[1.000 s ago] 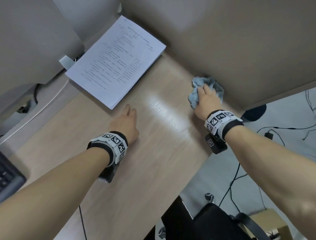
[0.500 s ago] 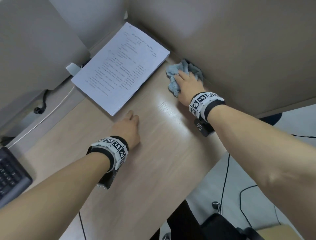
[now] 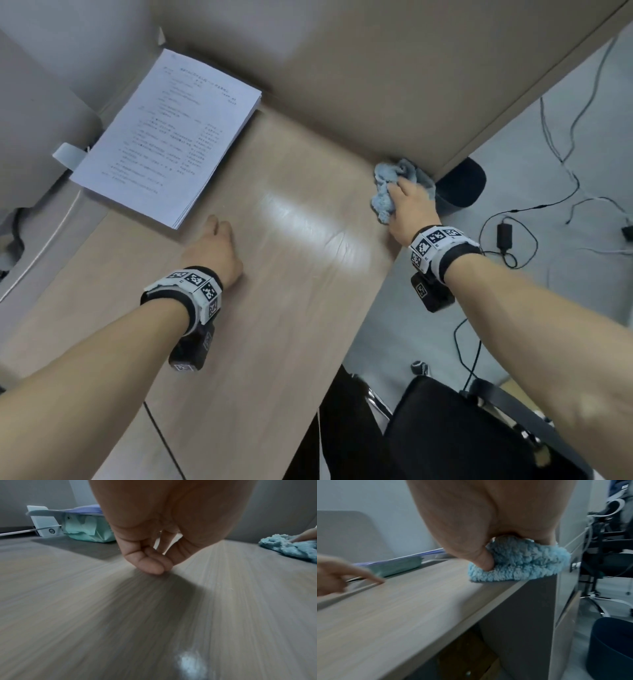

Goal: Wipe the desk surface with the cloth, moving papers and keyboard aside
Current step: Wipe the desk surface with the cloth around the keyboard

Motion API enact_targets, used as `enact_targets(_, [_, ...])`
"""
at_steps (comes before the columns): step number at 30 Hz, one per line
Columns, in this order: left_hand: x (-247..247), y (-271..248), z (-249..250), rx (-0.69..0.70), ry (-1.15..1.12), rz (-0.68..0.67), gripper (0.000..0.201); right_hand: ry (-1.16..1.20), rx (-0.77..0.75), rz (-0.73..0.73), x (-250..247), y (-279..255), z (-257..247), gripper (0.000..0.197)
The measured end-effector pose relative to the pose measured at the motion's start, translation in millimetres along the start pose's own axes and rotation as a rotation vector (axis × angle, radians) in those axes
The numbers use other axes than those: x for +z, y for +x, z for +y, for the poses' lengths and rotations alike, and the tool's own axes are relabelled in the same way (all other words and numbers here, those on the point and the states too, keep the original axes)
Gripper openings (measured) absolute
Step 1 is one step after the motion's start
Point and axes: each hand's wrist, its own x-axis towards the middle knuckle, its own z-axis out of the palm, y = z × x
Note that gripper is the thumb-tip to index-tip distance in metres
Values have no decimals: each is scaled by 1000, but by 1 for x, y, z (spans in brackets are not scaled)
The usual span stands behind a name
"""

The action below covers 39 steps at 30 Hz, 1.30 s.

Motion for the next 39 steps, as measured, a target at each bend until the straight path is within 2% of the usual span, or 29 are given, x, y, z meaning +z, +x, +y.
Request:
enact_targets(3, [4,0,-1,12,0,7,67,-84,19,-74,14,-35,-16,69])
enact_targets(5, [3,0,0,6,0,6,70,-118,-20,-146,27,-67,-40,80])
enact_targets(9, [2,-1,2,-2,-12,2,69,-155,-241,-241,55,-131,-71,91])
enact_targets(12, [3,-5,2,6,-36,39,63,-141,-339,-250,57,-124,-55,92])
enact_targets(14, [6,-10,4,13,-56,72,63,-162,-284,-201,48,-99,-39,88])
enact_targets(18, [13,-21,14,71,-79,50,67,-116,-101,-116,17,-51,-22,79])
enact_targets(20, [17,-26,21,101,-78,36,66,-120,-13,-124,12,-39,-28,78])
enact_targets(22, [20,-31,28,119,-61,5,64,-195,5,-159,18,-42,-46,82])
enact_targets(24, [20,-34,34,115,-41,-1,61,-269,-123,-196,34,-63,-71,86])
enact_targets(27, [19,-36,41,89,-37,9,57,-257,-393,-244,52,-126,-94,93])
enact_targets(29, [17,-37,44,71,-33,11,57,-222,-514,-281,55,-161,-89,88])
enact_targets(31, [17,-37,45,73,-27,15,57,-172,-553,-299,57,-175,-68,84])
enact_targets(34, [18,-36,43,79,-17,14,58,-137,-515,-225,49,-163,-38,87])
enact_targets(39, [20,-35,40,81,-26,20,59,-40,-222,-121,17,-98,5,78])
